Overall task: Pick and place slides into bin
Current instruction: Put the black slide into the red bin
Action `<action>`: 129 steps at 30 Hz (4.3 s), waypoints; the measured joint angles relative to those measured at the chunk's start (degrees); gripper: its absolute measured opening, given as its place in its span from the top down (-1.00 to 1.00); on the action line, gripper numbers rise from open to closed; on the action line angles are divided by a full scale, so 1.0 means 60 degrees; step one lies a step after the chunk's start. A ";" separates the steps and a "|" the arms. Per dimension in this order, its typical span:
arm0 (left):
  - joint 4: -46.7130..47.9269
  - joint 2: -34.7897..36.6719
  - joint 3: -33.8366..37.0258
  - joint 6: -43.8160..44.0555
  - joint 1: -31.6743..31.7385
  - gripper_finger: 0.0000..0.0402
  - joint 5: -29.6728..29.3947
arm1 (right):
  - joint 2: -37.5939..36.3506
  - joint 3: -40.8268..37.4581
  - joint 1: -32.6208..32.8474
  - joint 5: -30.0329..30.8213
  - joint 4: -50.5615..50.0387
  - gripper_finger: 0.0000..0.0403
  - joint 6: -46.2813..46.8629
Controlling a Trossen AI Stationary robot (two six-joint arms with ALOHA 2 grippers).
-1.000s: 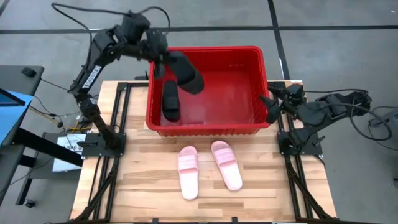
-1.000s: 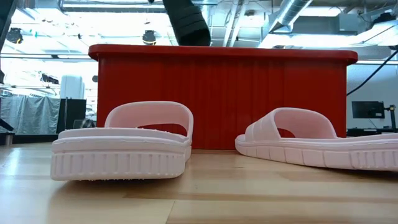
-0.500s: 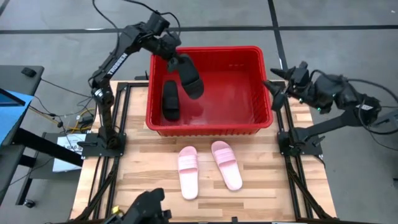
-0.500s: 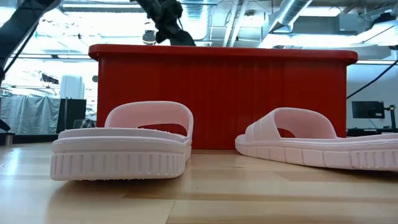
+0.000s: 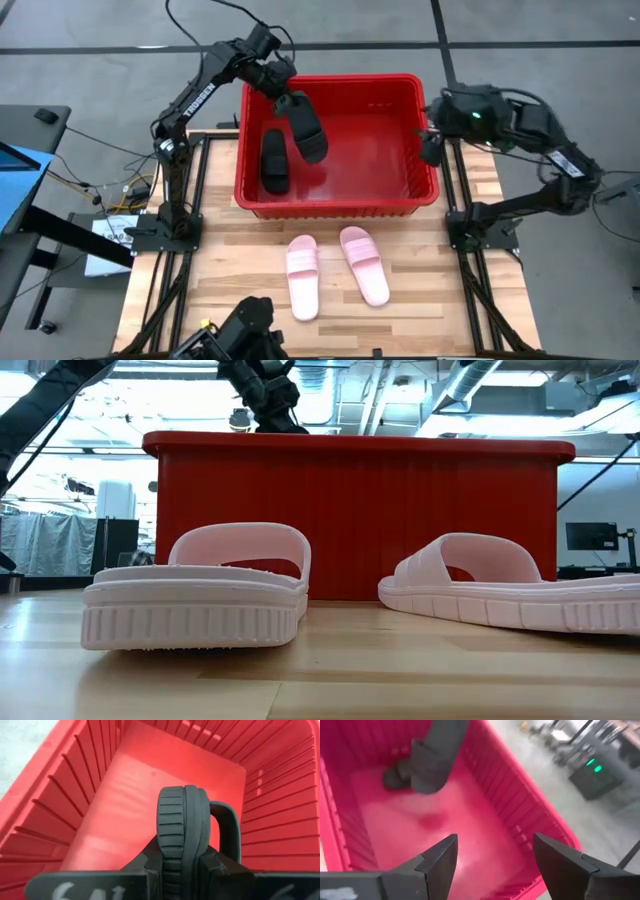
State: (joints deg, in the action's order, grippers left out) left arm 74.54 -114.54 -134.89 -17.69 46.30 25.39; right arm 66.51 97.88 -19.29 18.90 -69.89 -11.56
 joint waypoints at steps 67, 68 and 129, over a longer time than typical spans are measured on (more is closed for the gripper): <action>0.0225 -0.1290 0.1911 -0.0983 -0.0031 0.83 0.1233 | 0.0683 0.0759 -0.3249 -0.3422 0.0030 -0.24 -0.2148; 0.0199 -0.1339 0.1909 -0.1041 -0.0047 0.83 0.1145 | 0.0683 0.0759 -0.3249 -0.3422 0.0030 -0.24 -0.2148; -0.0105 -0.2018 0.1821 -0.1139 -0.0459 -0.02 -0.1679 | 0.0683 0.0752 -0.3249 -0.3414 0.0083 -0.24 -0.2137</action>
State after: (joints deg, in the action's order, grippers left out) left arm 73.91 -126.65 -123.96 -24.53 43.55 15.31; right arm 70.61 102.39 -38.79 -1.58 -69.40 -24.38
